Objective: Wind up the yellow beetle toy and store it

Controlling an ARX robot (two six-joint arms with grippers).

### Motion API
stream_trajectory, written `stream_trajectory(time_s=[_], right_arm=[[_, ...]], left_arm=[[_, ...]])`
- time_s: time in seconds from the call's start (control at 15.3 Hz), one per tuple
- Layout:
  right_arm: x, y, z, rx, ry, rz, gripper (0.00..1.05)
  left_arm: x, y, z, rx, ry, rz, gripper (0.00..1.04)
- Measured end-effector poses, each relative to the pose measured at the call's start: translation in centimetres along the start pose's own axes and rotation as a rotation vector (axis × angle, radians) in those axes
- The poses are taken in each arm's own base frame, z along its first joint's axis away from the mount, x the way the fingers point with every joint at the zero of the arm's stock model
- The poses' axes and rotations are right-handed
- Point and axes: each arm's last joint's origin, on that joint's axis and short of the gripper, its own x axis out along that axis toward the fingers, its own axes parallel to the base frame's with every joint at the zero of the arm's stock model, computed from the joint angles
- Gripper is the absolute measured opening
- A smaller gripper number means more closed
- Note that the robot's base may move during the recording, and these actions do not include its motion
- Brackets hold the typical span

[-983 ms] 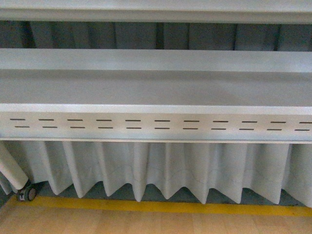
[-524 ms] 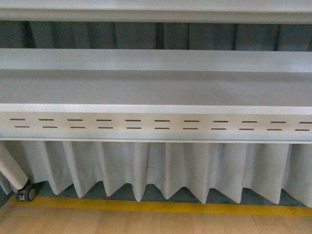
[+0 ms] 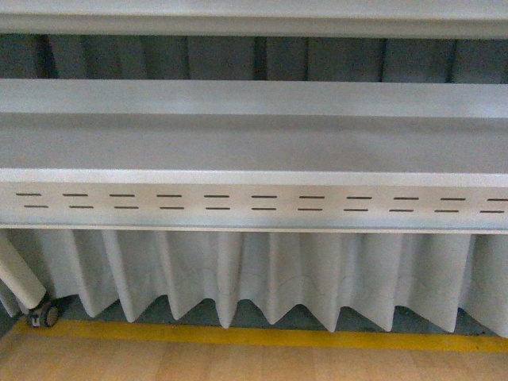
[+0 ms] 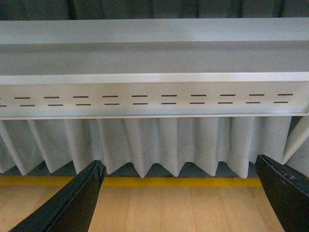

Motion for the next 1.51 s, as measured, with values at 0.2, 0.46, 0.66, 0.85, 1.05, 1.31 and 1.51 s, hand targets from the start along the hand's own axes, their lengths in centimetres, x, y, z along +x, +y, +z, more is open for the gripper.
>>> stream_trajectory(time_s=[0.2,0.46,0.66,0.85,1.05,1.31,1.51], right_arm=[[0.00,0.00,0.00,0.000,0.000,0.000,0.98],[0.00,0.00,0.00,0.000,0.000,0.000,0.98],[0.00,0.00,0.00,0.000,0.000,0.000,0.98],[0.00,0.00,0.00,0.000,0.000,0.000,0.98],[0.00,0.00,-0.01,0.000,0.002,0.000,0.98],[0.00,0.00,-0.01,0.000,0.001,0.000,0.98],[0.00,0.00,0.00,0.000,0.000,0.000,0.98]], left_arm=[[0.00,0.00,0.00,0.000,0.000,0.000,0.98],[0.00,0.00,0.00,0.000,0.000,0.000,0.98],[0.00,0.00,0.00,0.000,0.000,0.000,0.98],[0.00,0.00,0.00,0.000,0.000,0.000,0.98],[0.00,0.00,-0.02,0.000,0.002,0.000,0.98],[0.00,0.00,0.00,0.000,0.000,0.000,0.98],[0.00,0.00,0.01,0.000,-0.002,0.000,0.98]])
